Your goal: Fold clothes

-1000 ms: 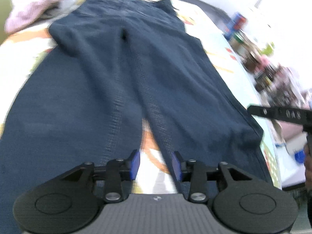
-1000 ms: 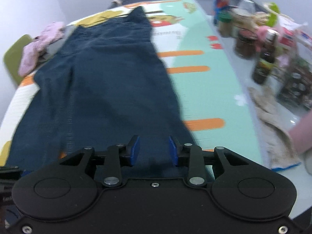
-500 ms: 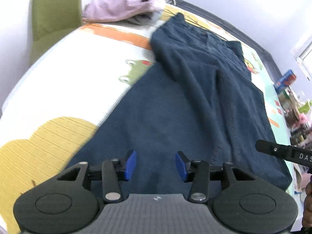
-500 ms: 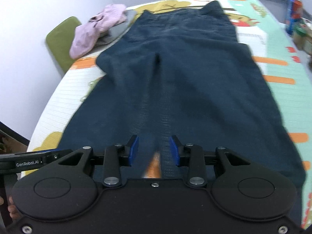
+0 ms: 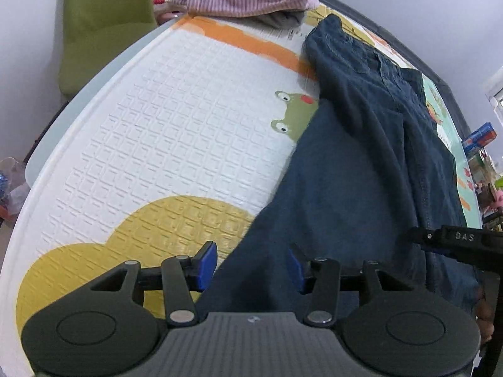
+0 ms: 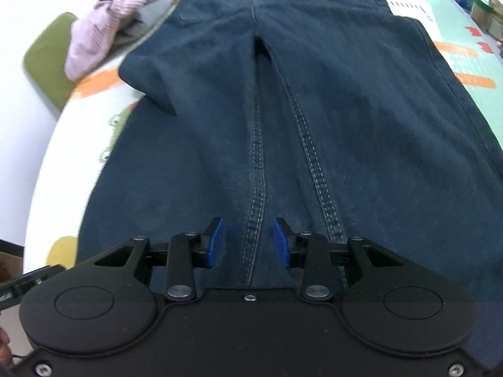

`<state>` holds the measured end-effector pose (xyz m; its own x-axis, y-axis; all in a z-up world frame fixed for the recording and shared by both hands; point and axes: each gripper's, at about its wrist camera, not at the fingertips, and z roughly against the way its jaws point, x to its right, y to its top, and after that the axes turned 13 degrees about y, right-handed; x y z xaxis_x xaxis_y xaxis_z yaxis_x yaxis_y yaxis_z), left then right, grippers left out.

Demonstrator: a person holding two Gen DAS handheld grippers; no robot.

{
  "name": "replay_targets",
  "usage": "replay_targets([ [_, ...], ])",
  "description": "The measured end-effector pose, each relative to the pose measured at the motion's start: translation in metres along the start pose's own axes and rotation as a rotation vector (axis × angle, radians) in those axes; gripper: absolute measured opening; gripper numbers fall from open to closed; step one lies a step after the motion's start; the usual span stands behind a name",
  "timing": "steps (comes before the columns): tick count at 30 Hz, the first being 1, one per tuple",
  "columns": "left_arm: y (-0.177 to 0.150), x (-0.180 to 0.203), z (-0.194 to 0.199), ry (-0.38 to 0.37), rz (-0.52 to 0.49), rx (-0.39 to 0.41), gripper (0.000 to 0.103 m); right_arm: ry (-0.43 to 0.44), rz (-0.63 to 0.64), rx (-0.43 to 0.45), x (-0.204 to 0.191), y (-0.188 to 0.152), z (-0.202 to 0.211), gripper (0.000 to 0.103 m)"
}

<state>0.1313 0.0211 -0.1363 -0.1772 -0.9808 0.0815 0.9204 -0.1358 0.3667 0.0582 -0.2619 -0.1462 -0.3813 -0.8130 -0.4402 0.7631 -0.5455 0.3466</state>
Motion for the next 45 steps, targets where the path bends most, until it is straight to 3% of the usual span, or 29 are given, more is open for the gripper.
replay_targets([
  [7, -0.001, -0.001, -0.01, -0.05, -0.078, -0.034, 0.051, -0.076, -0.001, -0.013, -0.007, 0.0, -0.016, 0.03],
  [11, -0.003, 0.007, -0.018, -0.074, -0.12, -0.058, 0.051, -0.109, 0.022, -0.01, -0.012, -0.001, -0.016, 0.014],
  [22, -0.003, 0.015, -0.012, -0.123, -0.177, -0.054, 0.055, -0.015, -0.028, 0.055, -0.019, 0.005, 0.028, 0.01],
  [35, 0.0, 0.019, -0.014, -0.115, -0.166, -0.062, 0.057, 0.106, -0.082, 0.118, -0.014, 0.007, 0.076, 0.009],
  [45, -0.01, 0.034, -0.024, -0.134, -0.215, -0.1, 0.063, -0.036, -0.146, 0.061, 0.03, -0.005, 0.046, 0.009],
])
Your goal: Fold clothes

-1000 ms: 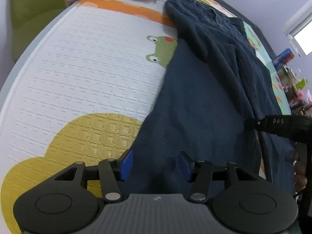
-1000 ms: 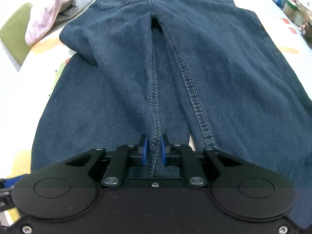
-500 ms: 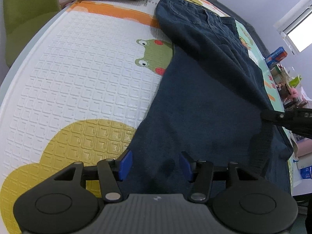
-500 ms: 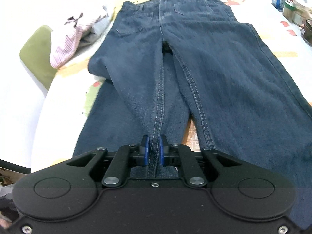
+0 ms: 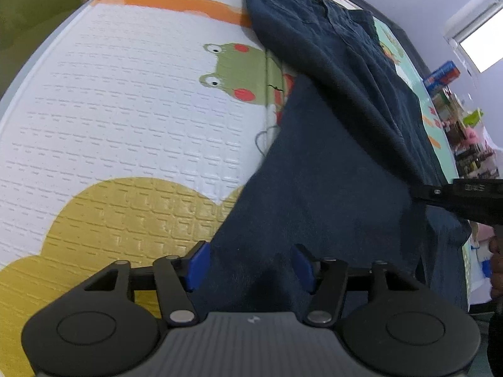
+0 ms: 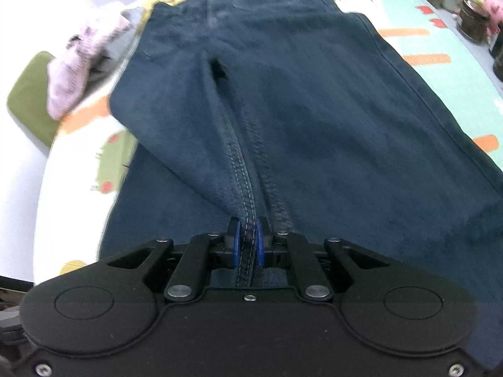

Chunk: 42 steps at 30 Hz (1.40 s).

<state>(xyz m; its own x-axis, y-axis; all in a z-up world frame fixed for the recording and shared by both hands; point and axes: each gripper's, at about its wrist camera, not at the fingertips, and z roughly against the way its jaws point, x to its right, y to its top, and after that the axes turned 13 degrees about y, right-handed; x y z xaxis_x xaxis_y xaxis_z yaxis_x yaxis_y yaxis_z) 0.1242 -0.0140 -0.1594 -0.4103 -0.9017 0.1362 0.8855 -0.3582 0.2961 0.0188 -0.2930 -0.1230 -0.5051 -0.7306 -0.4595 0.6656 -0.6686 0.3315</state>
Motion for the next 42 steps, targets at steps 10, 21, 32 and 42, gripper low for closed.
replay_targets([
  [10, -0.008, 0.019, 0.002, 0.082, -0.087, 0.031, 0.036, -0.064, 0.038, -0.023, -0.002, -0.011, -0.027, 0.016],
  [21, -0.017, 0.009, 0.013, 0.069, -0.065, 0.002, 0.006, -0.046, 0.05, -0.031, -0.005, -0.013, -0.024, 0.022],
  [32, -0.046, -0.015, 0.034, 0.158, -0.011, -0.023, 0.006, 0.041, 0.062, -0.085, -0.018, -0.016, -0.036, 0.023],
  [42, -0.08, -0.041, 0.045, 0.197, 0.103, -0.062, 0.007, 0.073, 0.168, -0.154, -0.056, -0.023, -0.054, 0.035],
])
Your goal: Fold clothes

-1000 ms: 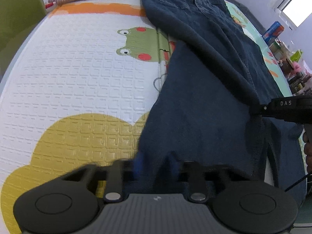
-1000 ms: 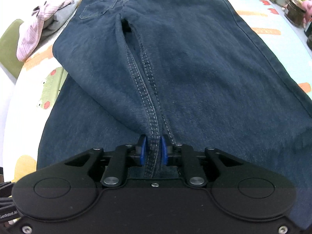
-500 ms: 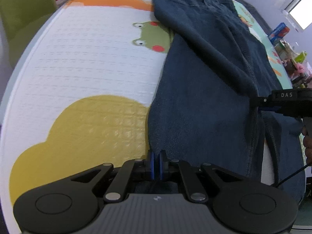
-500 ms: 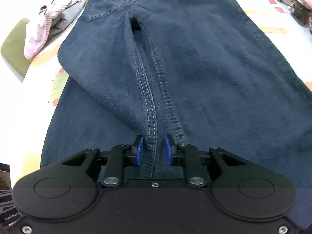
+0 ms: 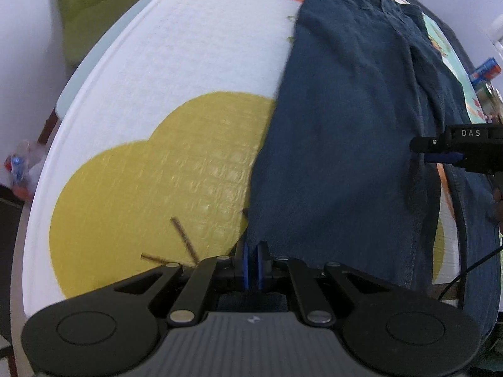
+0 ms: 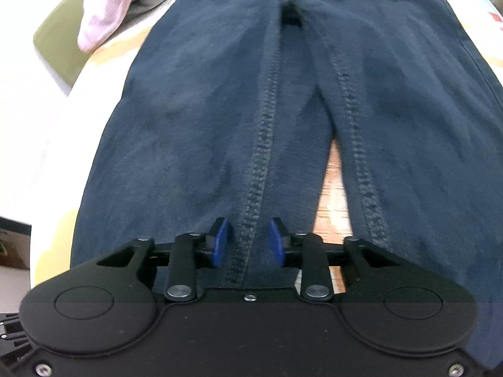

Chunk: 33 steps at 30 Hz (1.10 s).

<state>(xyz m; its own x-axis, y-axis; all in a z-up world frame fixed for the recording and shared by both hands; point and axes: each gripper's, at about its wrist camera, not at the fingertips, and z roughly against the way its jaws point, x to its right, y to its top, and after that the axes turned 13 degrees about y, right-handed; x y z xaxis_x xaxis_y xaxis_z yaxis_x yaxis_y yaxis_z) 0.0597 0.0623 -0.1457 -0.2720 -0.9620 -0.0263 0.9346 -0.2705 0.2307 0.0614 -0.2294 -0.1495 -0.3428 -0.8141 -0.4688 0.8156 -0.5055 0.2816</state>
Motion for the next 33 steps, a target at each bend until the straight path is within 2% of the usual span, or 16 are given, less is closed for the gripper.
replay_targets([
  [5, -0.008, -0.007, 0.0, 0.034, 0.03, -0.018, 0.008, -0.015, 0.051, -0.017, -0.012, -0.001, -0.002, 0.037],
  [8, -0.008, -0.012, 0.004, 0.016, 0.038, -0.006, 0.008, 0.0, 0.039, -0.014, -0.01, 0.0, 0.003, 0.037],
  [16, 0.004, -0.006, 0.031, -0.019, 0.034, 0.07, 0.012, 0.023, -0.002, 0.075, 0.004, 0.0, 0.044, 0.037],
  [20, 0.013, 0.01, 0.038, -0.054, -0.008, 0.097, 0.013, 0.006, 0.002, 0.126, 0.01, -0.001, 0.065, 0.037],
  [27, 0.02, 0.05, 0.039, -0.113, -0.113, 0.1, 0.023, -0.03, -0.019, 0.187, 0.026, -0.022, 0.094, 0.037],
  [33, 0.021, 0.092, 0.036, -0.158, -0.232, 0.104, 0.031, -0.081, -0.099, 0.212, 0.058, -0.042, 0.112, 0.037],
])
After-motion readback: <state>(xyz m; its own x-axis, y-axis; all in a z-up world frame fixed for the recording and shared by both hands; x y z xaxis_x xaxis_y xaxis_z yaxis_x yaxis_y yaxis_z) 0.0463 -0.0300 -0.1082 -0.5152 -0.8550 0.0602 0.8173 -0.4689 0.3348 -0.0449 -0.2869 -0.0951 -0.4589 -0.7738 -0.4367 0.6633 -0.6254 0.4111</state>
